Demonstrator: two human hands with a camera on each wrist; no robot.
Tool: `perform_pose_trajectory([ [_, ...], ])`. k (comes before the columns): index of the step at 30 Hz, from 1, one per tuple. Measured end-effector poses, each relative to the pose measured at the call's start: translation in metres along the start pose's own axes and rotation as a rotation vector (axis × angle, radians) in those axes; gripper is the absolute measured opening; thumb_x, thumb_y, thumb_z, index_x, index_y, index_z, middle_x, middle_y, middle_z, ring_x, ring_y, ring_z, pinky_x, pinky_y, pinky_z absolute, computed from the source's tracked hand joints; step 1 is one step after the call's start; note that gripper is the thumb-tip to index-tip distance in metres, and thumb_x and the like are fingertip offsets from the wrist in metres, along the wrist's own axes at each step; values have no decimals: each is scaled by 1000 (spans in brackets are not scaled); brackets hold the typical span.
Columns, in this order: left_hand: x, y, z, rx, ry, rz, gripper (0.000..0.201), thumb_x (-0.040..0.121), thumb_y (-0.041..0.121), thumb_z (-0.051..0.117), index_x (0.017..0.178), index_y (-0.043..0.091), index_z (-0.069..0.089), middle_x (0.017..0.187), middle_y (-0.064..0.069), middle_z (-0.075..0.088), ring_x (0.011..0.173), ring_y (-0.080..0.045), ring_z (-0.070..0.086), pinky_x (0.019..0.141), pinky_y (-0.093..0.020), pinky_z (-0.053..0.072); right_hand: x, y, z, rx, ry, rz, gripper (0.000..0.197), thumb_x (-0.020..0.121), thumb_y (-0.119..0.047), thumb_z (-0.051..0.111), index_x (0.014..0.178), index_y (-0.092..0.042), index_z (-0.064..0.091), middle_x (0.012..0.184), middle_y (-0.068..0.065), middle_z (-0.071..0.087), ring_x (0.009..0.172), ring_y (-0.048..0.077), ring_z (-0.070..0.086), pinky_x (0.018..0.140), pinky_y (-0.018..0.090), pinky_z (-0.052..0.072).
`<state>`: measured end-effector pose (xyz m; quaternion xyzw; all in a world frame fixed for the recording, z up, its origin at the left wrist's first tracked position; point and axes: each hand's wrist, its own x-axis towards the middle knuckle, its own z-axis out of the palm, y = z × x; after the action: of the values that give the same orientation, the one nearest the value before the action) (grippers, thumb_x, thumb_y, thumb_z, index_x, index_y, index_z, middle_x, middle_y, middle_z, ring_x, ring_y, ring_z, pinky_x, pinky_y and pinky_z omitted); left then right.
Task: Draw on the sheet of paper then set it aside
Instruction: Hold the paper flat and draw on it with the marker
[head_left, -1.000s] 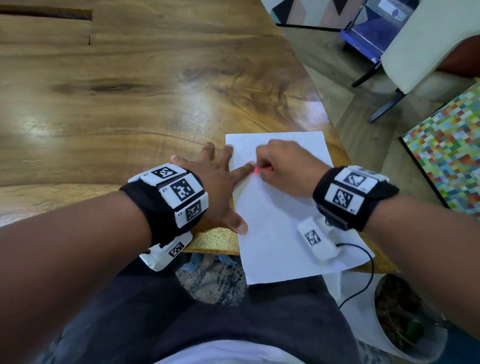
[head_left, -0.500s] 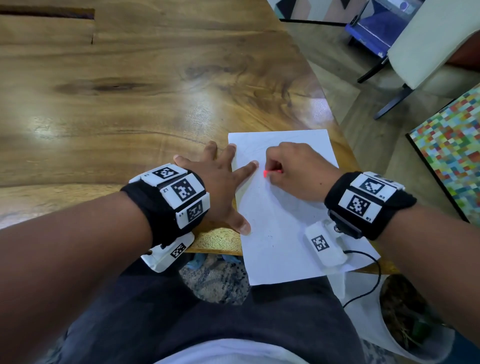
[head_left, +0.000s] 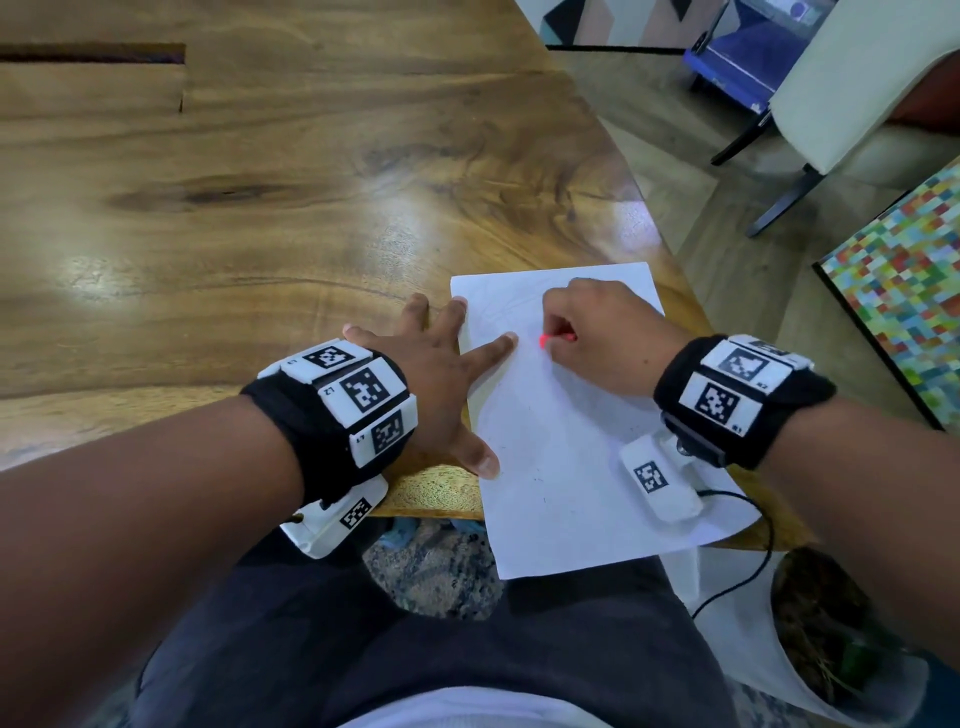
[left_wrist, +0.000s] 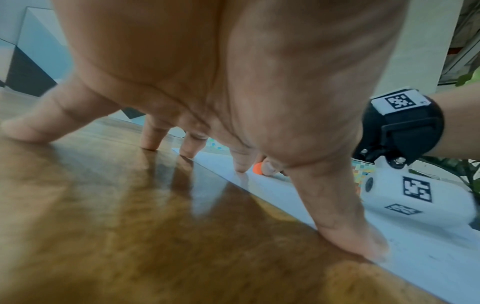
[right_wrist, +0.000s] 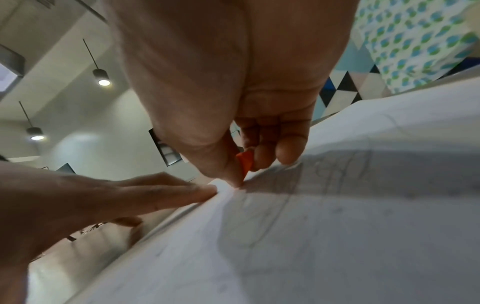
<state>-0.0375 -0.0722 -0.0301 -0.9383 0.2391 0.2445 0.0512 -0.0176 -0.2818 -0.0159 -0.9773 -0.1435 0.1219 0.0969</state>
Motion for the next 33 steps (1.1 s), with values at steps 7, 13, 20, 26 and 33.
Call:
perform_pose_trajectory([
  [7,3,3,1,-20,22,9,123,51,90,69,144,63,-8,163,-3,-4,149,-45,0,93,-80,34,-29,-26,13,100,-121,-274,3,85,-21,58,85,-19,60,87,-8,50,83,17,52,78,37,47],
  [13,4,7,0,14,47,2,130,52,91,68,150,60,-11,161,-6,1,148,-46,9,93,-61,46,-1,0,4,41,14,4,10,91,-27,56,81,-26,54,88,-5,50,89,22,53,81,38,48],
  [20,3,9,-2,-15,58,2,127,49,85,74,149,61,-3,159,-6,4,146,-46,10,90,-56,49,-36,-26,9,52,-122,-238,6,88,-21,57,90,-17,61,90,-8,46,83,15,48,76,33,44],
  [26,3,9,-2,2,45,-7,130,52,87,71,151,60,-10,163,-8,-2,149,-47,5,95,-60,46,-12,-7,5,15,-20,-53,6,91,-25,53,86,-23,56,92,-2,52,88,22,53,83,41,49],
  [33,4,13,-7,-17,-33,-24,131,56,84,73,153,57,-11,166,-12,-14,151,-52,-5,108,-66,36,-29,-15,6,11,-73,-147,6,90,-23,53,86,-21,58,91,-3,50,84,20,52,77,37,48],
])
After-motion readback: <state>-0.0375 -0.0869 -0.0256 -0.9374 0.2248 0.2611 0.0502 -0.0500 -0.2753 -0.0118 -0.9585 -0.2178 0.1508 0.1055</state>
